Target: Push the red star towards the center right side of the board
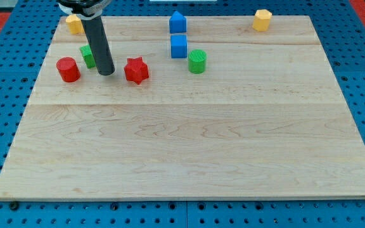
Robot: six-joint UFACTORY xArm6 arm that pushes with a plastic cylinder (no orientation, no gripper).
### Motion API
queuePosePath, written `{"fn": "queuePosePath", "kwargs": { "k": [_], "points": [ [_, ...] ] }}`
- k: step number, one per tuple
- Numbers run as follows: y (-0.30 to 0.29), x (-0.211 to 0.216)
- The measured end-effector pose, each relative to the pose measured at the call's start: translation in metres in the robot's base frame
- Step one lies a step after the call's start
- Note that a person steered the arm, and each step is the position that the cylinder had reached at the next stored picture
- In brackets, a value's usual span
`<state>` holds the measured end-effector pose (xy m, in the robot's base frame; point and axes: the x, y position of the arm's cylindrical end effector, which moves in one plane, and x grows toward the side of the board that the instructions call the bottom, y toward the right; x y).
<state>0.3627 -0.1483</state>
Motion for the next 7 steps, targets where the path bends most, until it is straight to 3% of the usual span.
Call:
{"fn": "queuePosePath", "kwargs": {
  "k": [1,4,5,6,7],
  "points": [
    [0.011,0.000],
    [0.132,0.000],
    [0.231,-0.001],
    [0.275,0.001],
    [0.213,-0.014]
  ]
}}
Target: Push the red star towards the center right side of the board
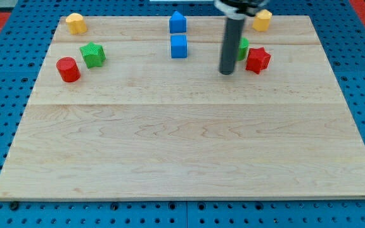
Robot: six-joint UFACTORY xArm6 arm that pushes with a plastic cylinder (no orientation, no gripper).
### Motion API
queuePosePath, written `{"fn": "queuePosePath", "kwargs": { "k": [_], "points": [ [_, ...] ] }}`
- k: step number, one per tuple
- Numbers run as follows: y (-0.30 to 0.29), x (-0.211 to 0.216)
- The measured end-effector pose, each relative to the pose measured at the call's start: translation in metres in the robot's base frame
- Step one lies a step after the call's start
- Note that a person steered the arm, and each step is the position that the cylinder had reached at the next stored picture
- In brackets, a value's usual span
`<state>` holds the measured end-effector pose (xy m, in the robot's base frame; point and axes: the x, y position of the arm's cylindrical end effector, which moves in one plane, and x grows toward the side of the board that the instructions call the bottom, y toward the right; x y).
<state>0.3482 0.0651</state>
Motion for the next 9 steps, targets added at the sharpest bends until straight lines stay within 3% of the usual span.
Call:
{"fn": "queuePosePath", "kwargs": {
  "k": [1,2,3,6,7,8,9],
  "points": [
    [0.050,-0.030],
    [0.139,-0.025],
    [0.158,0.027],
    [0.226,0.019],
    [0.213,0.042],
    [0.143,0.060],
    [0.160,0.029]
  ]
}}
